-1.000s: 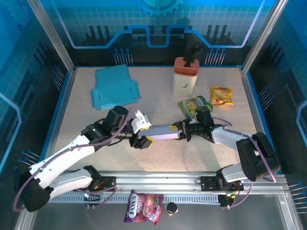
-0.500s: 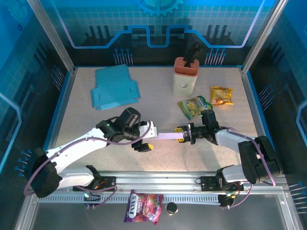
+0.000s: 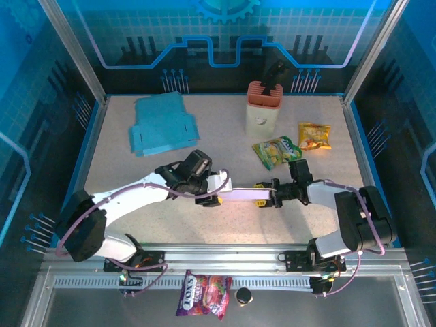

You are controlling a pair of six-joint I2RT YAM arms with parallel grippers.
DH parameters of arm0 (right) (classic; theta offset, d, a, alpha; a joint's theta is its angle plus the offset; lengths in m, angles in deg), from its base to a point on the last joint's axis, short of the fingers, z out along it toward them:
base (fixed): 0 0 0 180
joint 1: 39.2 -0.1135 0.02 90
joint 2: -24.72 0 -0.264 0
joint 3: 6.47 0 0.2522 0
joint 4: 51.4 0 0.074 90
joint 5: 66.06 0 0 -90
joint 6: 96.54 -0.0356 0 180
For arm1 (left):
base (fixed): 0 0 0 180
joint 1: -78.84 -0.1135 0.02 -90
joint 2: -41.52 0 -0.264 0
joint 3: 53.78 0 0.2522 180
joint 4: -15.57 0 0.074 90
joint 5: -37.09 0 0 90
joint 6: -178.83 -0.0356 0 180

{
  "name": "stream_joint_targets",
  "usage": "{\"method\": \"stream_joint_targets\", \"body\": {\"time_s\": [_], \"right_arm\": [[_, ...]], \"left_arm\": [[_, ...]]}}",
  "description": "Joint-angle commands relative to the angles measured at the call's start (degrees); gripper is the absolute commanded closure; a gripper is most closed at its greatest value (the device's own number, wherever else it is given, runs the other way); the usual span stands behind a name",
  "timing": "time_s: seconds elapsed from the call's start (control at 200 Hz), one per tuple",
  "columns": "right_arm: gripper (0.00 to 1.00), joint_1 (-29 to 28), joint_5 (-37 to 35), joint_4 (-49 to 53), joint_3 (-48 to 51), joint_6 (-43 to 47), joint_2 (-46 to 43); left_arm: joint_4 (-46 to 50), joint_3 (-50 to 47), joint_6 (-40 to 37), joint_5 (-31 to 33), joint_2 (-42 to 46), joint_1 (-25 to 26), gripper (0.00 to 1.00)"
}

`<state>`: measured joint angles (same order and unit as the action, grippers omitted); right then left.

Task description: Fold the paper box

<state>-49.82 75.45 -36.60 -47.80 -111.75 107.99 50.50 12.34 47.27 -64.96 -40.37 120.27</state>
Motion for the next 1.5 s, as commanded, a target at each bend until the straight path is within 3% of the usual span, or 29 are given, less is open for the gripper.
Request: {"method": "stream_joint_targets", "body": {"time_s": [0.0,0.255,0.405,0.525,0.61,0.695,0.79,0.946,1.081,1.201,1.496], "right_arm": [[0.53,1.9,-1.3,8.4,-1.1,3.0,1.1],[0.37,8.2,-1.9,18.4,-7.4,12.3,-0.9],[0.31,13.5,-5.9,30.6,-14.7,22.0,-5.3],[0.31,16.9,-13.3,41.0,-21.2,29.3,-11.0],[0.34,17.1,-22.8,49.4,-26.2,35.3,-16.9],[0.37,13.4,-33.1,53.9,-27.7,37.7,-23.7],[0.41,7.1,-39.3,52.7,-24.7,34.6,-31.0],[0.44,-10.3,-52.0,46.9,-18.6,22.3,-38.8],[0.43,-22.0,-61.0,41.2,-16.7,15.1,-38.1],[0.42,-25.2,-61.5,36.9,-16.5,12.4,-33.9],[0.46,-26.5,-60.5,30.7,-16.1,9.2,-27.8]], "left_arm": [[0.5,4.6,1.6,-1.6,-2.6,0.3,0.52],[2.5,7.9,4.1,-4.5,-5.5,0.1,0.62],[4.7,9.1,5.7,-5.4,-5.7,-0.4,0.63],[5.8,9.0,6.8,-5.4,-4.9,-0.4,0.64],[5.6,8.3,8.1,-5.1,-4.1,-0.4,0.63],[5.5,7.6,9.1,-5.0,-3.4,-0.5,0.63],[5.5,7.2,9.7,-4.9,-3.2,-0.4,0.63],[6.3,7.0,9.8,-4.5,-2.6,-0.4,0.63],[6.4,6.8,9.8,-4.0,-2.5,-0.1,0.62],[6.2,6.6,9.8,-3.4,-2.6,0.0,0.62],[5.8,5.9,10.1,-2.8,-2.4,0.2,0.60]]}}
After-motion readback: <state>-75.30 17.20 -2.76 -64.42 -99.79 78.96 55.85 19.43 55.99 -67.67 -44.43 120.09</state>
